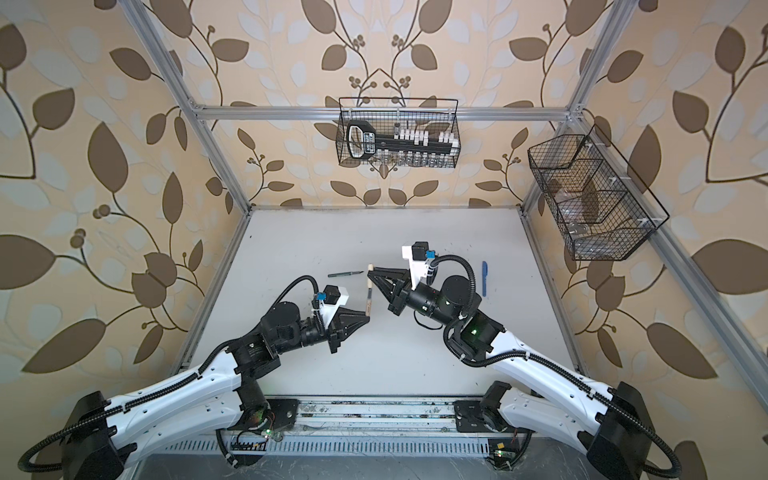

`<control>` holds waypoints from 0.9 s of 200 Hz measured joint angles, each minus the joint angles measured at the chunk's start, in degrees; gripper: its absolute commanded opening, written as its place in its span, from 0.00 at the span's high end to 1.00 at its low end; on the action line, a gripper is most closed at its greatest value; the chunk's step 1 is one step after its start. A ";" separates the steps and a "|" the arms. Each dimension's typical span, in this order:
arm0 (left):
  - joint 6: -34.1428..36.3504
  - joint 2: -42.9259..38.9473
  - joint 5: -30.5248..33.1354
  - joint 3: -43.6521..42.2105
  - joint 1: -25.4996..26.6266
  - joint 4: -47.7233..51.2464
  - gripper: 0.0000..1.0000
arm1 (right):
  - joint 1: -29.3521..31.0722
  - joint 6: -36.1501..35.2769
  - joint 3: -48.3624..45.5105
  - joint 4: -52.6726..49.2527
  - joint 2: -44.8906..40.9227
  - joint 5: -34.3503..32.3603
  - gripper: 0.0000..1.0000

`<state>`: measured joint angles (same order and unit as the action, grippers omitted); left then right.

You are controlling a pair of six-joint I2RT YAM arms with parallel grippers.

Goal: Insert the pens into the pen caps

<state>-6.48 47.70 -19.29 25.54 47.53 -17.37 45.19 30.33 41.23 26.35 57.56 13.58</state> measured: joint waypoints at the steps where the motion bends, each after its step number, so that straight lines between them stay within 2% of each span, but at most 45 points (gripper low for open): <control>1: 0.00 0.02 0.00 0.00 0.00 0.00 1.00 | 0.00 -0.02 0.07 0.00 0.02 0.00 1.00; 54: 0.00 -0.02 0.04 0.00 0.00 0.04 1.00 | 0.46 -1.51 1.70 -1.14 0.39 0.33 1.00; 180: 0.07 -0.09 -0.15 0.00 0.00 0.07 1.00 | 1.09 -5.86 3.61 -5.68 -1.97 -4.22 1.00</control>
<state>-6.42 47.62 -19.44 25.54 47.53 -17.30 46.28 24.47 44.84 20.67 55.59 9.37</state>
